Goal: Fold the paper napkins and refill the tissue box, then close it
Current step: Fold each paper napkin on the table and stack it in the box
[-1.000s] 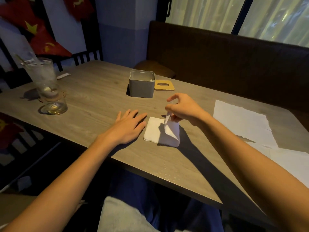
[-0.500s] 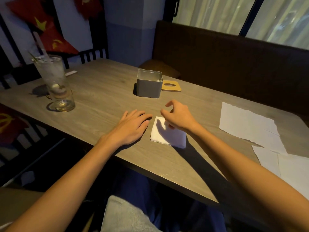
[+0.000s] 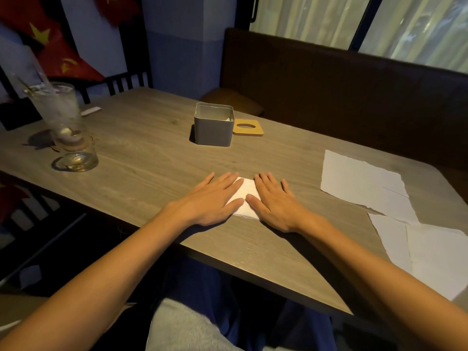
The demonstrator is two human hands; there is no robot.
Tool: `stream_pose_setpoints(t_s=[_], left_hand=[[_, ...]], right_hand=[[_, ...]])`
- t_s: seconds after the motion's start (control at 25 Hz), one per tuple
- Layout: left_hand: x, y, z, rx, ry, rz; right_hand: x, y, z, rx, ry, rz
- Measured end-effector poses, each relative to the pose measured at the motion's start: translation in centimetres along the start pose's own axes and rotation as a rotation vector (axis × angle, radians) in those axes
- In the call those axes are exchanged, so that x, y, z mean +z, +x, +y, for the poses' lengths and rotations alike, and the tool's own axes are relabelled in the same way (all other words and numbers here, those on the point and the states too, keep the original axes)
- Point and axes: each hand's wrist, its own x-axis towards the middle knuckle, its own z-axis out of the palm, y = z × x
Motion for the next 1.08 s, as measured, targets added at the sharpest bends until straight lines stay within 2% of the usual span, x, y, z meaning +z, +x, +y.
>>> stream_pose_setpoints(t_s=[0.16, 0.32, 0.48, 0.72, 0.84, 0.96, 1.08], left_hand=[[-0.9, -1.3, -1.3, -0.052, 0.001, -0.059], [-1.4, 0.3, -0.3, 0.011, -0.169, 0.108], [0.0, 0.9, 1.1, 0.011, -0.023, 0.021], [-0.7, -1.7, -3.5, -0.054, 0.041, -0.087], [-1.3, -1.7, -3.4, -0.098, -0.085, 0.027], [-1.5, 0.0, -0.4, 0.000, -0.214, 0.155], [-0.2, 0.6, 1.5, 0.073, -0.102, 0.065]], right_hand=[[0.0, -1.0, 2.2, 0.060, -0.012, -0.001], [-0.9, -0.9, 1.0, -0.027, 0.054, 0.112], [0.3, -0.3, -1.3, -0.071, 0.014, 0.025], [0.2, -1.3, 1.0, -0.011, -0.024, -0.021], [-0.5, -1.6, 1.1, -0.028, -0.002, -0.017], [-0.8, -0.9, -0.2, -0.104, 0.045, 0.051], [0.1, -0.3, -0.8, -0.122, 0.018, 0.025]])
